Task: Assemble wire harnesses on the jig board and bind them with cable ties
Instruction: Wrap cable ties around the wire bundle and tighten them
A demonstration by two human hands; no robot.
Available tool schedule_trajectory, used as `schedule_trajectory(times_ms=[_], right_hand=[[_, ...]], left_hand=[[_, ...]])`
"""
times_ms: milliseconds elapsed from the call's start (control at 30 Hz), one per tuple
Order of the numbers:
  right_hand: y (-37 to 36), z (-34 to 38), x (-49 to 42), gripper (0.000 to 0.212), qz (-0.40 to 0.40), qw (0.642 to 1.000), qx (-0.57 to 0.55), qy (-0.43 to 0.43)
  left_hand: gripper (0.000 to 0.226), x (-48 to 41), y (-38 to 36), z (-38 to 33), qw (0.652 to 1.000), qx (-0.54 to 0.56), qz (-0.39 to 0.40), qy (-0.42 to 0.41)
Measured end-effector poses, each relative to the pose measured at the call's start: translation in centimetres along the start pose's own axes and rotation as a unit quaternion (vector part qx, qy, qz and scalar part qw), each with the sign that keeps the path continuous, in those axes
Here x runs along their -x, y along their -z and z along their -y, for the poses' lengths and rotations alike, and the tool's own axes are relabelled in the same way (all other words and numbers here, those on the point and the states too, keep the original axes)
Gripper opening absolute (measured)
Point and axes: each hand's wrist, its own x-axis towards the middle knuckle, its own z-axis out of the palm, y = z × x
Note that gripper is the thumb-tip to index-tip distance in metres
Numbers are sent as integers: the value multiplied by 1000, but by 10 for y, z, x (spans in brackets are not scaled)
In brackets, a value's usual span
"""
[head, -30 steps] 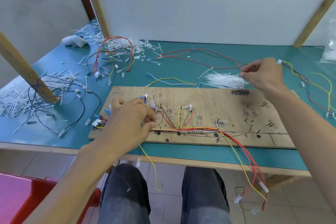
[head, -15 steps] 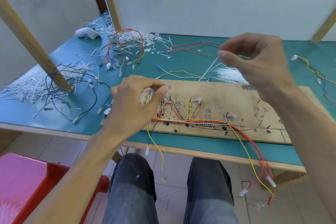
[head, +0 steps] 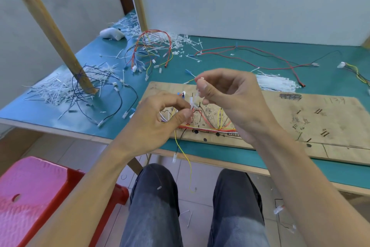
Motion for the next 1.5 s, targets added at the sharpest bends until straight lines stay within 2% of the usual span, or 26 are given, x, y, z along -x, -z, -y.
schedule_trajectory(times_ms=[133, 267, 400, 633, 767, 900, 1133, 1267, 1400, 1500], right_hand=[[-8, -9, 3, 13, -15, 998, -42, -34], [-11, -17, 7, 17, -19, 996, -74, -50], [-10, -29, 15, 13, -17, 997, -48, -51], [-8, -53, 32, 11, -73, 996, 59, -4], [-4, -61, 31, 9, -179, 972, 147, 43], [-9, -64, 25, 7, -226, 945, 223, 72], [-14, -74, 30, 10, -318, 894, 307, 78], [-17, -73, 33, 9, -316, 875, 357, 90], [-19, -75, 36, 10, -274, 890, 359, 69], [-17, -78, 37, 15, -238, 894, 378, 35]], left_hand=[[13, 7, 0, 4, 1000, -5, 20, 6], [12, 12, -5, 10, 1000, -15, -14, -12], [8, 18, -14, 18, 999, -17, -32, 0], [6, 28, -29, 21, 997, -35, -73, 15], [4, 34, -35, 23, 980, -170, -102, 27], [6, 36, -38, 23, 961, -254, -107, 5], [5, 29, -35, 27, 948, -291, -130, -7], [6, 8, -30, 27, 933, -337, -123, 29], [6, -13, -28, 26, 924, -370, -70, 74], [3, -26, -29, 28, 927, -349, -40, 129]])
